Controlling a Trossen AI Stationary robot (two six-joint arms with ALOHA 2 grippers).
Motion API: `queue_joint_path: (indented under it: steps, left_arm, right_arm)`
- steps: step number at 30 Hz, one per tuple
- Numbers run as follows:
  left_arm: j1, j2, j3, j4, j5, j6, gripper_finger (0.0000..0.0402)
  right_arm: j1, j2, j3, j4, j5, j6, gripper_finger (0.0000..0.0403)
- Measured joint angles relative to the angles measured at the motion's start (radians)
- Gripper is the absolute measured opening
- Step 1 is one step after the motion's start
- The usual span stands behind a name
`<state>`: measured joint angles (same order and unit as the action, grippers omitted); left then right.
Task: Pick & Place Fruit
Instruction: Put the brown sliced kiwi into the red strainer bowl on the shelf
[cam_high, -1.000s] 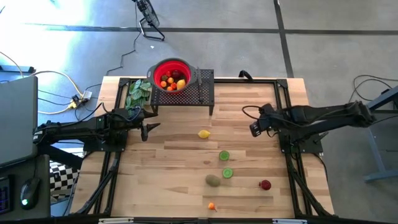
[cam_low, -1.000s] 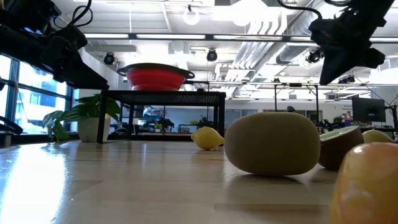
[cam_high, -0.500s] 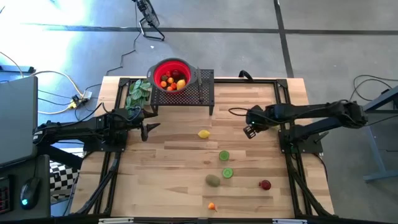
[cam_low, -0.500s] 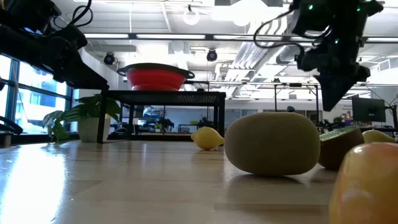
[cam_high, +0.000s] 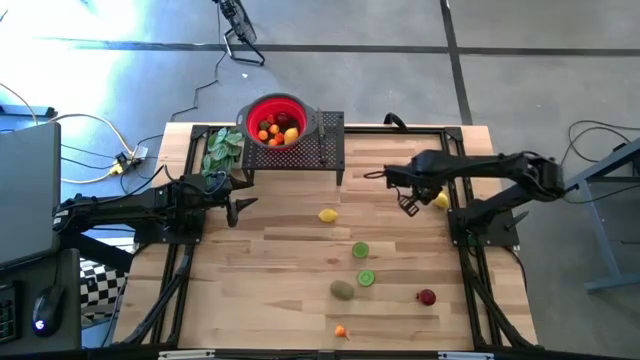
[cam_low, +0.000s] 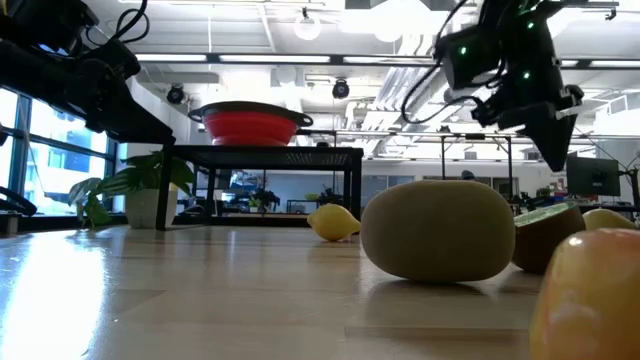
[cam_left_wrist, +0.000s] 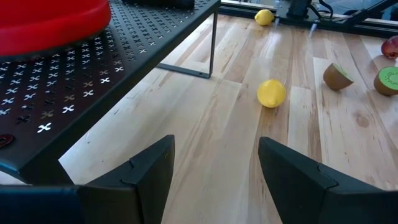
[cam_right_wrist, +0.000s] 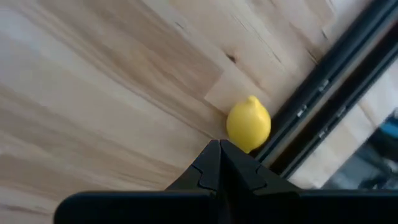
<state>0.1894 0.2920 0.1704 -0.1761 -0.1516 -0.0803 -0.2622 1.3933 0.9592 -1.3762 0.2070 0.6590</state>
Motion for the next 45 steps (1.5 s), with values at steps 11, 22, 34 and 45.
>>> queue_joint_path:
  steps: [11,22,34,45]
  left_arm:
    - [0.000,0.000,0.000,-0.002,0.000,-0.003,0.0228]
    - [0.000,0.000,0.000,-0.007,0.000,-0.003,0.0228]
    - [0.000,0.000,0.000,-0.008,0.000,-0.003,0.0228]
    - [0.000,0.000,0.000,-0.010,0.000,-0.003,0.0228]
  right_arm:
    - [-0.055,0.077,0.000,-0.016,-0.031,-0.138,0.0029]
    - [-0.075,0.089,-0.003,-0.063,0.001,-0.082,0.0230]
    - [-0.163,0.089,-0.005,-0.063,-0.005,-0.051,0.0251]
    - [-0.137,0.088,-0.005,0.008,-0.105,0.012,0.0250]
